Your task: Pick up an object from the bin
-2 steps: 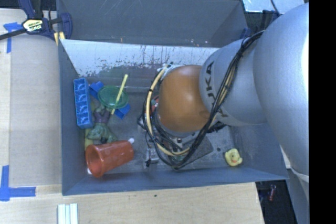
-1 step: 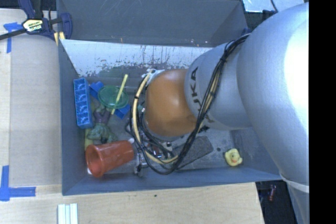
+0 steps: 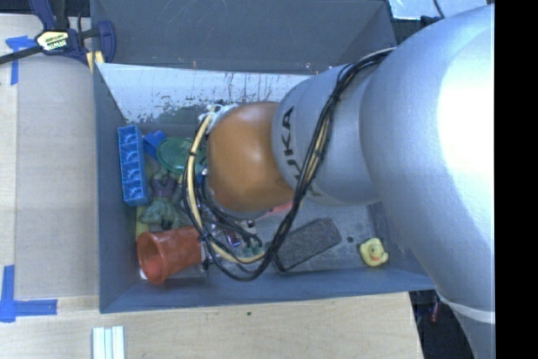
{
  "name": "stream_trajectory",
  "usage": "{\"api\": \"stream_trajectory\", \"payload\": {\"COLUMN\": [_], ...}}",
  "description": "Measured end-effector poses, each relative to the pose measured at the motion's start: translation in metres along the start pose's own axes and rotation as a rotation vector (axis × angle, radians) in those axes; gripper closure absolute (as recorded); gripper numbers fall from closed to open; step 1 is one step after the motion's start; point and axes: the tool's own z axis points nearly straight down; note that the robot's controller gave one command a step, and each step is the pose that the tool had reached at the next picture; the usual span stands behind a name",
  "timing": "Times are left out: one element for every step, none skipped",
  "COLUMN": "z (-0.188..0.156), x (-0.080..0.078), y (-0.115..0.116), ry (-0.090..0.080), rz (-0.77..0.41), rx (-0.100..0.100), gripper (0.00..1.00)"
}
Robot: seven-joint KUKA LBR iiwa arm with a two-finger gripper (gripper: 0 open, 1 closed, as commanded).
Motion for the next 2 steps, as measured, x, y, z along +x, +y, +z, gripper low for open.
{"api": "stream_trajectory", "payload": {"z": [0.006, 0.007], "x": [-0.007, 0.001], "y": [0.009, -0.002], "ry": [0.003, 0.002], "rz": [-0.138, 0.035], "rx": [0.0, -0.001], "gripper": [0.0, 0.0]}}
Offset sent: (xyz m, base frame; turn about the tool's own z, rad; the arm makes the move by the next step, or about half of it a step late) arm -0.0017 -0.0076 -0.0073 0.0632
